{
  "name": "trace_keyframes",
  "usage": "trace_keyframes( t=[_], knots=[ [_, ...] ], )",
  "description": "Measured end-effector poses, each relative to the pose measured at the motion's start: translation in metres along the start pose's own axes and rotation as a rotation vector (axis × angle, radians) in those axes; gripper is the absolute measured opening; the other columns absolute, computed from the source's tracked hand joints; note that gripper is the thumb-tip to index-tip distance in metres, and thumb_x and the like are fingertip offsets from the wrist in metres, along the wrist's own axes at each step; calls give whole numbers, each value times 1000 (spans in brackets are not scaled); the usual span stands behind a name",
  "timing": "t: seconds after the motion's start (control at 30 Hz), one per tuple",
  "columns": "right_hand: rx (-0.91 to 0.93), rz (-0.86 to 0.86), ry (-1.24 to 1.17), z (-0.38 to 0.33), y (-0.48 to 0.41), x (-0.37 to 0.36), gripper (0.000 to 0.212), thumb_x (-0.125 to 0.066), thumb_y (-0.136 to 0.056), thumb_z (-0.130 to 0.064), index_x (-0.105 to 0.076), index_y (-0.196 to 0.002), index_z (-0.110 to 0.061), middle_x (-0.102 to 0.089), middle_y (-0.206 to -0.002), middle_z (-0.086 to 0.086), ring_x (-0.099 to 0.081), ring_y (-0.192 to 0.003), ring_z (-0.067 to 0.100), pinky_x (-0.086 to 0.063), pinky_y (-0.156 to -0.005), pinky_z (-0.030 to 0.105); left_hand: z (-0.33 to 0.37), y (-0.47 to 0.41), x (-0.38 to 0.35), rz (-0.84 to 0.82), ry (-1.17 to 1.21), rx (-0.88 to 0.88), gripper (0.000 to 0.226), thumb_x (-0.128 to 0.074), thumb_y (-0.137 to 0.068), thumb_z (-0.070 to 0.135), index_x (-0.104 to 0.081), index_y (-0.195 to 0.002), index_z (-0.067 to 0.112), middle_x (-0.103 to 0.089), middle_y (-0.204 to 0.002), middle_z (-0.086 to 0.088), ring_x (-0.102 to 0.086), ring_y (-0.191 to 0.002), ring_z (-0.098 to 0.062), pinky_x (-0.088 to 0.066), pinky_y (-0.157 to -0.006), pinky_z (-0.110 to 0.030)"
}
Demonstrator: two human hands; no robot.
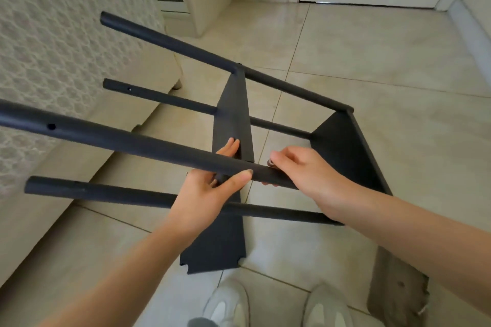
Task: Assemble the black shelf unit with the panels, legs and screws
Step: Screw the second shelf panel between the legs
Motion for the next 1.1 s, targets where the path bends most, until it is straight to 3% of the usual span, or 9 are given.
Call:
trace_keyframes(
  t=[0.13, 0.2, 0.33, 0.43, 0.53, 0.73, 1.1],
  knots=[
    [-19, -40, 95, 11, -1, -13, 25, -46, -101, -38, -62, -102, -19, -64, -101, 2, -58, -95, 12, -41, -79, 23, -36, 9, -4, 3, 135, 48, 61, -69, -81, 41, -44, -136, 52, -52, -144, 23, -50, -128, 5, -46, -86, -3],
    [-16, -40, 123, 15, -1, -21, 24, -46, -101, -35, -62, -102, -17, -63, -99, 3, -58, -91, 11, -41, -73, 17, -54, 14, -6, 0, 197, 77, 65, -70, -84, 35, -45, -143, 44, -56, -141, 19, -54, -125, 4, -46, -82, -4],
    [-19, 2, 214, 23, -2, -40, 24, -44, -102, -33, -60, -99, -15, -61, -92, 2, -56, -83, 10, -39, -68, 15, -81, 24, -7, 23, 268, 111, 69, -72, -81, 32, -46, -145, 37, -59, -139, 16, -55, -127, -2, -48, -91, -10],
    [-4, 95, 262, 30, -1, -52, 24, -44, -101, -35, -58, -97, -16, -62, -90, -1, -58, -86, 14, -49, -81, 30, -94, 30, -8, 30, 297, 126, 68, -71, -83, 27, -46, -145, 35, -60, -137, 18, -56, -126, -1, -48, -92, -12],
    [-3, 120, 263, 35, 1, -63, 23, -44, -102, -35, -56, -94, -17, -63, -87, -3, -60, -89, 19, -45, -95, 42, -106, 37, -8, 26, 333, 155, 68, -70, -84, 24, -44, -147, 33, -60, -137, 17, -55, -126, 1, -47, -90, -10],
    [-42, 94, 263, 44, 2, -80, 25, -44, -102, -35, -57, -95, -16, -64, -87, -2, -60, -90, 21, -42, -99, 45, -126, 47, -7, 40, 341, 210, 67, -67, -86, 18, -43, -146, 34, -69, -123, 18, -61, -117, 3, -47, -83, -6],
    [-97, 45, 289, 53, -6, -97, 27, -42, -102, -35, -59, -96, -15, -61, -85, -7, -59, -91, 19, -42, -100, 44, -154, 48, -4, 3, 396, 306, 68, -71, -83, 33, -45, -144, 46, -58, -140, 15, -54, -130, -6, -49, -89, -13]
  ],
)
Point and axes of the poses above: each hand's wrist, its own y-axis away from the middle knuckle, its own x-axis out of the back of the hand, z = x × y, the point moved 4 cm from there along -y, towards the middle knuckle
